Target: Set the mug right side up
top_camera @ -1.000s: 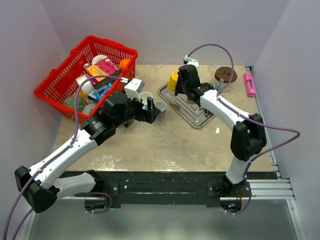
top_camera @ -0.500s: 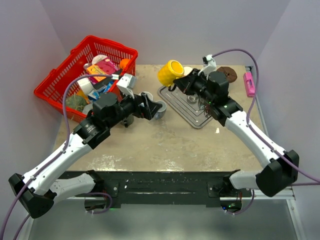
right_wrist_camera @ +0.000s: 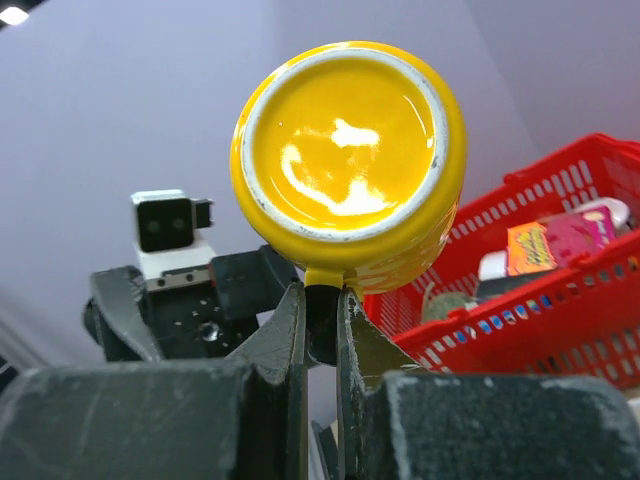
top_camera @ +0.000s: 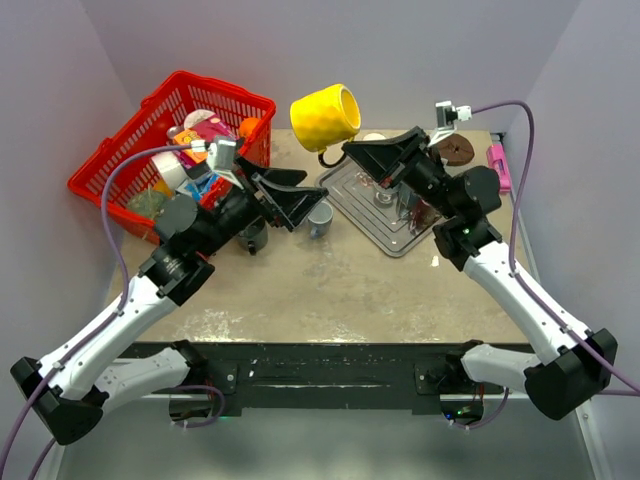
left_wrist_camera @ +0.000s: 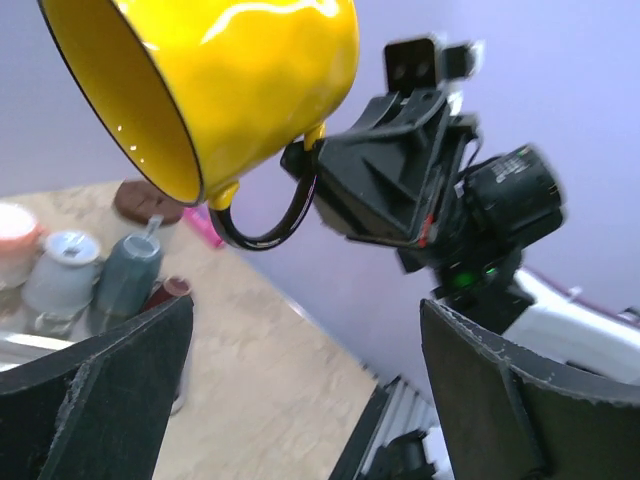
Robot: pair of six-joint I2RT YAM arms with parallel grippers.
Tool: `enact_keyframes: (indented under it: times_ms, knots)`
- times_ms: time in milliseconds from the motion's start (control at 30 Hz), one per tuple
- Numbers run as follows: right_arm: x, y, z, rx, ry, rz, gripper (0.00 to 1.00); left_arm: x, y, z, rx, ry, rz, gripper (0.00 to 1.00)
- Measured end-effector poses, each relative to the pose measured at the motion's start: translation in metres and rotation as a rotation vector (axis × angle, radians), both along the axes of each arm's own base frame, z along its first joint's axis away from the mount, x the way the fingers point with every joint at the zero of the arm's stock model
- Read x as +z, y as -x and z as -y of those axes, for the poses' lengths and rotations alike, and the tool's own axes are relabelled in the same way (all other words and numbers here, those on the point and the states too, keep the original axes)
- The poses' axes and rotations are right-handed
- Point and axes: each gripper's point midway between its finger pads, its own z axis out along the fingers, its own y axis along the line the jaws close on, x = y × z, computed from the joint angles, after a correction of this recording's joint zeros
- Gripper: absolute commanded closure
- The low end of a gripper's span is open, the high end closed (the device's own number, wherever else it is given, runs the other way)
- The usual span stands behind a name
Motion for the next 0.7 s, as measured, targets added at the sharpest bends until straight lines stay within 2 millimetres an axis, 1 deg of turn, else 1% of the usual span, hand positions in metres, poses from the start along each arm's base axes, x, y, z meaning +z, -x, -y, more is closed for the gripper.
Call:
enact_keyframes:
  times_ms: [100,167,333,433,567,633,700]
  knots:
    - [0.019,0.015,0.002,0.043,-0.053,0.052,1.0,0.017,0.013,-0.007,-0.027,0.124,0.052,0.01]
    - [0.027,0.023,0.004,0.068,-0.077,0.076,1.0,0.021,0.018,-0.009,-0.043,0.183,0.071,0.01]
    - [0.045,0.04,0.008,0.114,-0.13,0.119,1.0,0.03,0.017,-0.004,-0.085,0.286,0.087,0.01]
    - [0.052,0.049,0.011,0.13,-0.146,0.134,1.0,0.035,0.015,0.001,-0.109,0.324,0.1,0.01]
    - [0.058,0.057,0.013,0.149,-0.168,0.147,1.0,0.036,0.012,0.006,-0.132,0.353,0.1,0.01]
    - [0.057,0.059,0.013,0.158,-0.178,0.147,1.0,0.037,0.01,0.009,-0.142,0.37,0.102,0.01]
    - [0.052,0.059,0.012,0.17,-0.184,0.133,1.0,0.037,0.008,0.011,-0.148,0.381,0.098,0.01]
